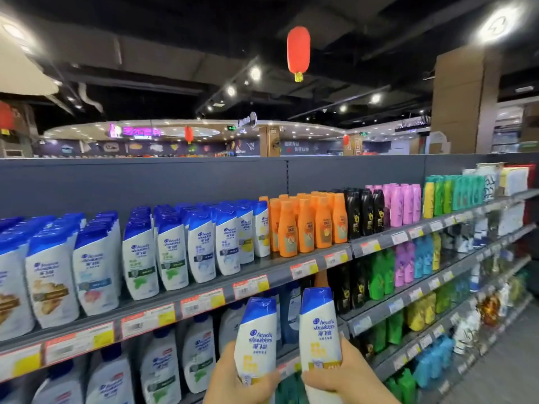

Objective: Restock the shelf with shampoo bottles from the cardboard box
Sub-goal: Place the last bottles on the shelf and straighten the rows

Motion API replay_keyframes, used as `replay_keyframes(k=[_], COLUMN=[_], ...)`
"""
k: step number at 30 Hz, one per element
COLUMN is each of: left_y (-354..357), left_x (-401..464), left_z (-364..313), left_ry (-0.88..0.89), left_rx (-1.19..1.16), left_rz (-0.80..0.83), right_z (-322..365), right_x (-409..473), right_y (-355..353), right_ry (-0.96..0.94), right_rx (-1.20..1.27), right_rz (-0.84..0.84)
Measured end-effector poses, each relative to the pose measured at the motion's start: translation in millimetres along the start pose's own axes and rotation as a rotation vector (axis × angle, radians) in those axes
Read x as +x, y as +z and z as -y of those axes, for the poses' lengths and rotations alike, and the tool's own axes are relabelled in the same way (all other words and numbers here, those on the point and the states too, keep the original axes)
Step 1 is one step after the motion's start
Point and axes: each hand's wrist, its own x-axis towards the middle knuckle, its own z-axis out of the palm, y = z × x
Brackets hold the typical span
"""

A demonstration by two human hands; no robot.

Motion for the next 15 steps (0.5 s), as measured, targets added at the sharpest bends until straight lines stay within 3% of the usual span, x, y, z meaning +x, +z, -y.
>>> replay_keyframes(k=[3, 6, 10, 15], left_y=[12, 19, 20, 15], left_x=[26, 56, 108, 145], left_z=[8, 11, -2, -4], left_ry=[0.011, 0.102, 0.082, 0.043], left_rx=[-0.05, 0.07, -0.076, 0.006], left_rz=[-0.102, -0.11, -0.13, -0.237], right_z=[4, 20, 53, 75], right_x=[38, 88, 150, 210], right_y=[-16, -23, -25, -24], right_ry=[-0.044, -0.112, -0.173, -0.244], right_rx=[0.029, 0.032, 0.033, 0.038], right_rz=[0.028, 0.03, 0.057, 0.071])
